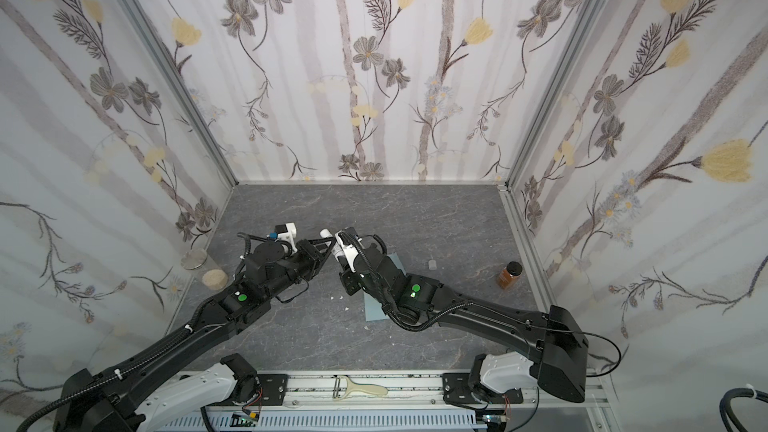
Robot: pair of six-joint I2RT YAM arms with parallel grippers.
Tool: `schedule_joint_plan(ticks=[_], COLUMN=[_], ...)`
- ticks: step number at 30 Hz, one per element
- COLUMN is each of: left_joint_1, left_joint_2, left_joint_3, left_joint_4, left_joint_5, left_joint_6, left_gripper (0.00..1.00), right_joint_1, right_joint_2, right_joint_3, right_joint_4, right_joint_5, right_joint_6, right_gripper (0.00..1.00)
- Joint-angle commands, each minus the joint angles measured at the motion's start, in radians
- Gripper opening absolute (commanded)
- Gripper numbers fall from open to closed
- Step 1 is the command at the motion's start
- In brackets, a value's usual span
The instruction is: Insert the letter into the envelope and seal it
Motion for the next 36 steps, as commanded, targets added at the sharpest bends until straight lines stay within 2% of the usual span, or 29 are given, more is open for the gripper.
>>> schedule_joint_plan(ticks=[1, 7, 11, 14, 22, 29, 33, 36], left_joint_1=[-0.002, -0.001, -0.001, -0.002, -0.001, -0.001, -0.001, -0.004], left_joint_2=[-0.010, -0.002, 0.006, 0.006, 0.003, 0.008, 0.008, 0.002], left_joint_3=[-0.002, 0.012, 0.023, 0.026, 0.030, 0.032, 0.030, 0.023], left_joint_4=[0.047, 0.046, 0.045, 0.042, 0.039, 0.039, 0.041, 0.049], left_joint_5=[0.035, 0.023, 0.023, 0.025, 0.028, 0.041, 0.046, 0.046], left_joint_6=[-0.001, 0.000, 0.003, 0.004, 0.004, 0.006, 0.010, 0.007], left_gripper=[0.00, 0.00, 0.00, 0.00, 0.00, 0.00, 0.00, 0.00], right_joint_1=[0.001, 0.081, 0.118, 0.125, 0.124, 0.124, 0.112, 0.089], right_joint_2=[-0.006, 0.042, 0.087, 0.099, 0.111, 0.113, 0.111, 0.085], right_joint_3=[-0.005, 0.036, 0.057, 0.058, 0.058, 0.066, 0.076, 0.071], right_joint_4=[0.089, -0.024, -0.076, -0.088, -0.068, -0.030, -0.020, 0.009], right_joint_5=[-0.055, 0.152, 0.278, 0.320, 0.315, 0.273, 0.208, 0.109], right_joint_6=[0.016, -0.103, -0.145, -0.162, -0.184, -0.179, -0.135, -0.061], right_gripper=[0.39, 0.48, 0.48, 0.44, 0.35, 0.23, 0.22, 0.22])
